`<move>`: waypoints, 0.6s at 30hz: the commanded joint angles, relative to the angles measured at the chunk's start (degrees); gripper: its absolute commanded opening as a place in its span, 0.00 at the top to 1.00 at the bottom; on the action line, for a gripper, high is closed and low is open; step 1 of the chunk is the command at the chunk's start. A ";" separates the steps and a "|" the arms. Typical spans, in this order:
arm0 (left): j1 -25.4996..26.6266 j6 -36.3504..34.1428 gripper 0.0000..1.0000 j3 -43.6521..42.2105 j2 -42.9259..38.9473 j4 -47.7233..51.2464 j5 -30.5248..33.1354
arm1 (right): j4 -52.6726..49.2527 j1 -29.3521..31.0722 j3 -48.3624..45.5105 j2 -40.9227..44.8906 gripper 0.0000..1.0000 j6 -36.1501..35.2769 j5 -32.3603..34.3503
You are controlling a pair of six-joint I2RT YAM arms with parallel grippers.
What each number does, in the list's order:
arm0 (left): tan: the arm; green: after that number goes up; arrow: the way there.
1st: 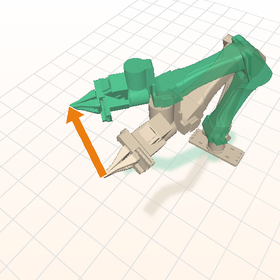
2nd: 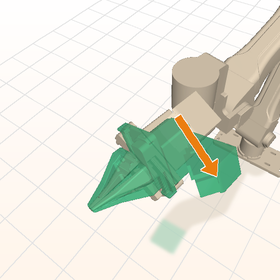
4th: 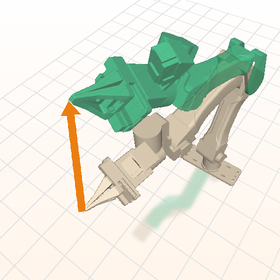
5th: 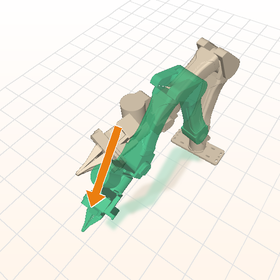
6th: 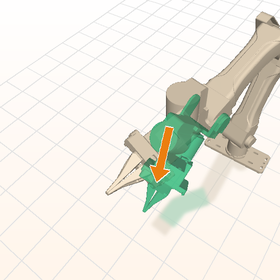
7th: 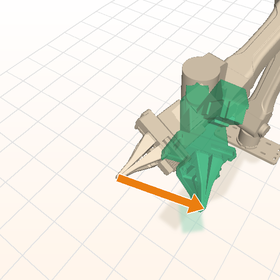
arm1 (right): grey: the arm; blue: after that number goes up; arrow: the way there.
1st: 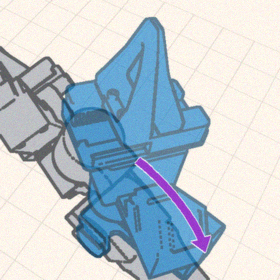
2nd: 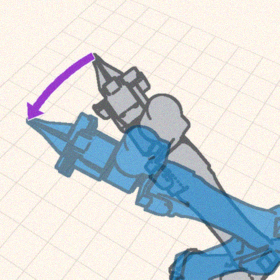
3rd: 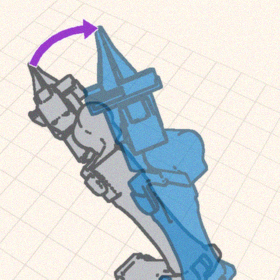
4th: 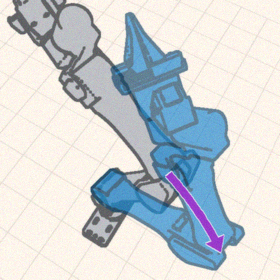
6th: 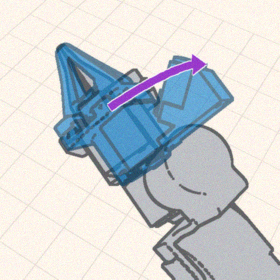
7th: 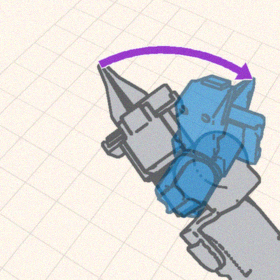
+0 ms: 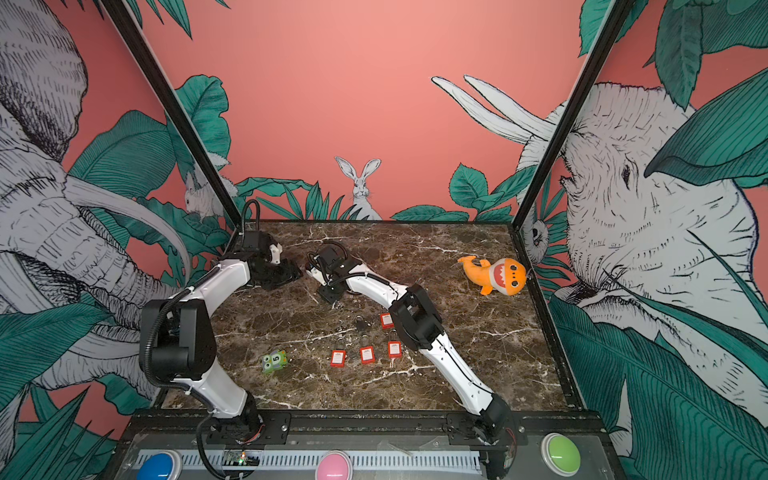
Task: Lock with the key
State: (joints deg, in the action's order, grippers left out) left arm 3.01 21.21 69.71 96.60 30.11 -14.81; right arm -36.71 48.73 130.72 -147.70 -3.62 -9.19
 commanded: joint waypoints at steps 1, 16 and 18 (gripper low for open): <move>-0.10 -0.31 0.30 0.30 -2.46 1.42 1.10 | -0.27 0.91 0.84 -3.09 0.50 0.28 1.15; -0.17 -1.18 0.31 -1.03 -3.43 0.76 1.52 | 0.21 1.27 -0.71 -2.92 0.64 -0.98 0.16; -0.13 -1.80 0.32 -1.37 -3.80 0.12 1.89 | 1.95 1.25 -3.07 -1.13 0.66 -1.88 -0.11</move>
State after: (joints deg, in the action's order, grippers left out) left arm 3.01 20.47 69.41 96.29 30.04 -13.96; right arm -35.11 49.52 131.00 -148.31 -4.36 -8.71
